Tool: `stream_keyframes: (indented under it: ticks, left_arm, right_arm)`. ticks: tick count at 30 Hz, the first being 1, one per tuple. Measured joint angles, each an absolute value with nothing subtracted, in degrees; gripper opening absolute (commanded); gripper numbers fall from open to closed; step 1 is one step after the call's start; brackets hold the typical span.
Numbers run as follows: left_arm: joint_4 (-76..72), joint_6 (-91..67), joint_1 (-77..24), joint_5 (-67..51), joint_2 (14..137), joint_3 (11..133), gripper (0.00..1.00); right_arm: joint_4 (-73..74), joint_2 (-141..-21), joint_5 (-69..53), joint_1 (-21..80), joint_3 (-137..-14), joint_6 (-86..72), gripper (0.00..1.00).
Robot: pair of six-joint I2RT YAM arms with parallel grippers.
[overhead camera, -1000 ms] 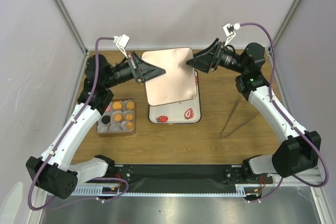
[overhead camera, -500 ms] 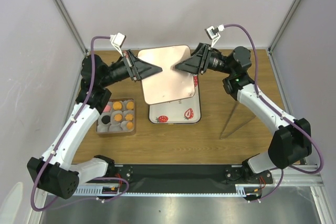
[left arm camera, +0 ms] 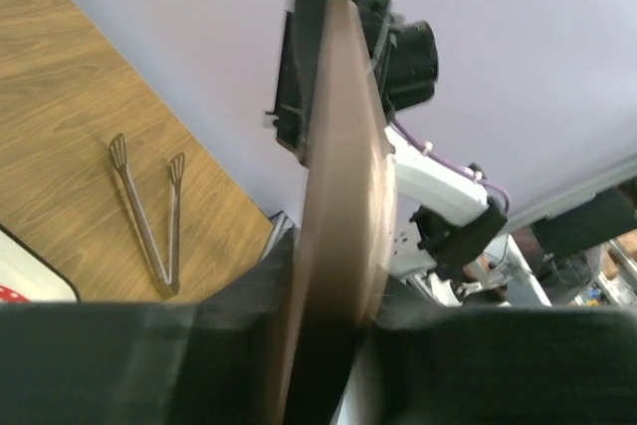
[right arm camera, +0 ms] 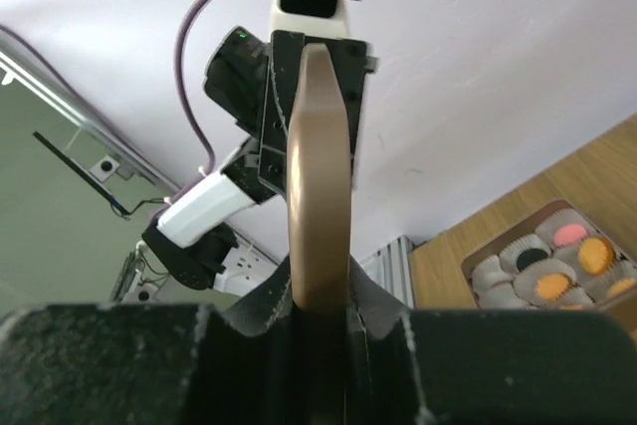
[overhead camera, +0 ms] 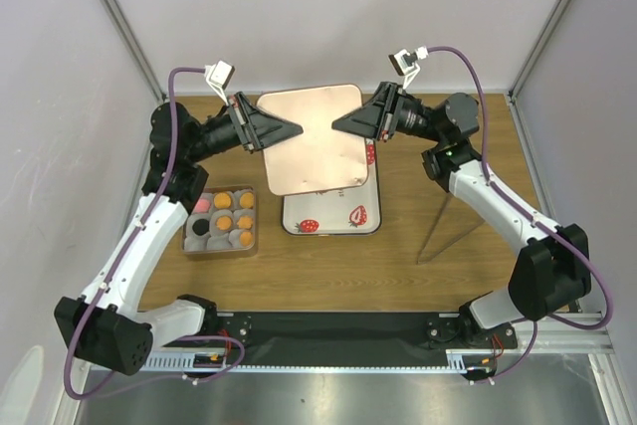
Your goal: Pack the cookies
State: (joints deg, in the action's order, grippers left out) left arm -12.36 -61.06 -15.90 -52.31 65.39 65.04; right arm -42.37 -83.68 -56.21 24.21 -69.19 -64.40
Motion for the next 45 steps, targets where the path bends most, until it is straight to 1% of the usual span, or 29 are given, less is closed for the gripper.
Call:
stream_keyframes:
  ticks: [1, 2, 3, 6, 9, 11, 12, 16, 19, 26, 30, 31, 32, 34, 35, 37, 38, 40, 42, 43, 45]
  left_arm:
    - [-12.4, -61.0, -15.6, -52.2, 65.5, 64.8, 0.41]
    - [-12.3, -61.3, -15.6, -52.1, 65.6, 64.7, 0.44]
    - [-12.3, -61.4, -15.5, -52.0, 65.6, 64.6, 0.5]
    - [-12.1, -61.0, -15.5, -51.7, 65.6, 64.5, 0.61]
    - [-10.1, -59.7, -15.4, -51.0, 65.6, 64.6, 0.64]
    - [-7.2, -57.9, -15.3, -49.8, 65.3, 64.6, 0.65]
    - [-5.6, -57.1, -15.1, -49.2, 65.2, 64.6, 0.69]
    - [3.5, -52.2, -13.0, -44.2, 63.8, 64.9, 0.73]
    - [9.4, -49.4, -9.9, -40.0, 61.6, 64.9, 0.73]
    - [16.7, -45.8, -2.6, -31.7, 55.2, 64.3, 0.74]
    - [22.9, -43.1, 1.4, -24.3, 51.9, 64.7, 0.68]
    - [24.6, -42.5, 3.1, -22.1, 51.3, 64.9, 0.64]
    - [26.2, -42.0, 5.1, -20.4, 50.9, 64.9, 0.57]
    - [29.1, -41.0, 9.0, -16.1, 50.8, 64.8, 0.55]
    - [29.9, -40.7, 10.6, -14.7, 50.9, 64.6, 0.5]
    - [31.2, -40.3, 14.1, -11.2, 51.4, 63.0, 0.46]
    - [31.3, -40.3, 15.7, -9.6, 51.8, 61.6, 0.4]
    - [31.5, -40.6, 18.8, -7.3, 52.6, 57.8, 0.36]
    - [31.5, -40.8, 21.1, -5.7, 54.0, 53.6, 0.28]
    - [31.5, -41.1, 21.8, -5.0, 54.8, 52.0, 0.2]
    - [31.2, -42.0, 22.8, -3.9, 57.0, 48.7, 0.16]
  right_arm:
    - [-43.1, -83.7, -56.1, 24.2, -69.2, -64.9, 0.0]
    - [-43.6, -83.8, -56.1, 24.3, -69.2, -64.9, 0.0]
    - [-43.7, -83.9, -56.1, 24.3, -69.1, -64.9, 0.0]
    - [-44.7, -84.7, -55.7, 24.2, -68.6, -66.5, 0.0]
    - [-47.0, -85.8, -54.8, 23.9, -68.2, -69.5, 0.0]
    - [-49.4, -86.7, -54.0, 23.5, -67.8, -72.2, 0.0]
    - [-50.6, -87.0, -53.4, 23.2, -67.4, -73.7, 0.0]
    - [-54.5, -88.1, -51.5, 21.3, -66.3, -78.2, 0.0]
    - [-56.1, -88.6, -49.9, 20.4, -66.1, -80.5, 0.0]
    - [-55.9, -89.9, -47.4, 20.4, -66.0, -82.0, 0.0]
    - [-50.8, -91.9, -45.8, 21.8, -67.4, -78.8, 0.0]
    - [-49.2, -92.8, -45.2, 22.6, -68.1, -77.6, 0.0]
    - [-47.8, -93.9, -44.7, 23.6, -68.8, -76.4, 0.0]
    - [-46.8, -96.3, -43.9, 25.7, -70.0, -75.2, 0.0]
    - [-46.8, -98.2, -43.8, 26.9, -70.7, -75.0, 0.0]
    - [-47.7, -103.1, -43.7, 29.0, -73.5, -75.2, 0.0]
    - [-48.4, -106.0, -43.7, 29.9, -75.1, -75.6, 0.0]
    - [-49.6, -112.7, -43.4, 31.6, -79.2, -76.5, 0.0]
    - [-50.0, -119.0, -43.1, 33.1, -82.8, -77.5, 0.0]
    - [-50.0, -121.8, -42.7, 33.9, -84.6, -78.0, 0.0]
    - [-49.9, -126.2, -42.2, 34.7, -87.1, -78.5, 0.0]
